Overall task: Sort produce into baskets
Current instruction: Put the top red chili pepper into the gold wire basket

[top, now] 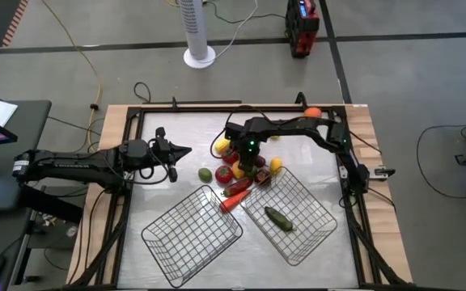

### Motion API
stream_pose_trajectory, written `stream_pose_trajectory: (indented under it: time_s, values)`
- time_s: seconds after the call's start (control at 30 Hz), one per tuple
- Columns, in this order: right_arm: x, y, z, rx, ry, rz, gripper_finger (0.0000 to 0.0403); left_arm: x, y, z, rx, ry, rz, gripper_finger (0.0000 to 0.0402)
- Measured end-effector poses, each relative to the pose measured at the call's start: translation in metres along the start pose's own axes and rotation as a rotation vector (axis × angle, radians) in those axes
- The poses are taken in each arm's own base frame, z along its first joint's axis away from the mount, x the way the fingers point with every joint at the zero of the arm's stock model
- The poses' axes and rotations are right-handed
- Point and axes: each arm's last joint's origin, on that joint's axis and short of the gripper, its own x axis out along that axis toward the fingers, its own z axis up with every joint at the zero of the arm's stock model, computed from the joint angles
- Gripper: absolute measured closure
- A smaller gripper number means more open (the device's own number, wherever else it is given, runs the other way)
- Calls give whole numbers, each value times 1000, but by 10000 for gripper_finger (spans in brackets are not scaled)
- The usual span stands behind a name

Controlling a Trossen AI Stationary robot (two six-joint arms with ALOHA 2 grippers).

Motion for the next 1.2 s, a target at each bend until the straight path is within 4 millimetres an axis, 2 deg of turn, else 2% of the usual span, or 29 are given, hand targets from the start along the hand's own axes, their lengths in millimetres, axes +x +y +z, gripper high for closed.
stream_pose_trajectory:
  time_s: [0.2, 0.37, 0.43, 0.53, 0.67, 0.8, 0.9, 0.97, 1.07, 1.2]
  values:
    - [-3, 0, -3, -2, 18, 3, 226, 0, 0, 0, 0, 0, 0, 401]
    - [-11, 0, -6, -5, 64, 3, 227, 0, -1, 0, -7, -1, -18, 401]
    - [-26, 2, -4, -12, 44, -27, 227, 0, -1, 0, -8, -2, -25, 401]
    - [-66, 5, -1, -24, -50, -71, 229, 0, -1, 1, -15, -5, -26, 401]
    - [-122, 14, -12, -8, -180, -88, 230, 0, -1, 1, -39, -13, -29, 401]
    - [-177, 40, -35, -19, -338, -59, 234, 0, -1, 2, -41, -16, -30, 401]
    - [-201, 70, -56, -49, -405, -12, 239, 0, -1, 2, -42, -16, -30, 401]
    - [-209, 89, -71, -67, -420, 21, 242, 0, -1, 2, -42, -17, -30, 401]
    - [-209, 115, -93, -85, -407, 62, 245, 0, -1, 2, -42, -16, -30, 401]
    - [-187, 142, -117, -72, -338, 47, 212, 0, -1, 2, -49, -22, -30, 401]
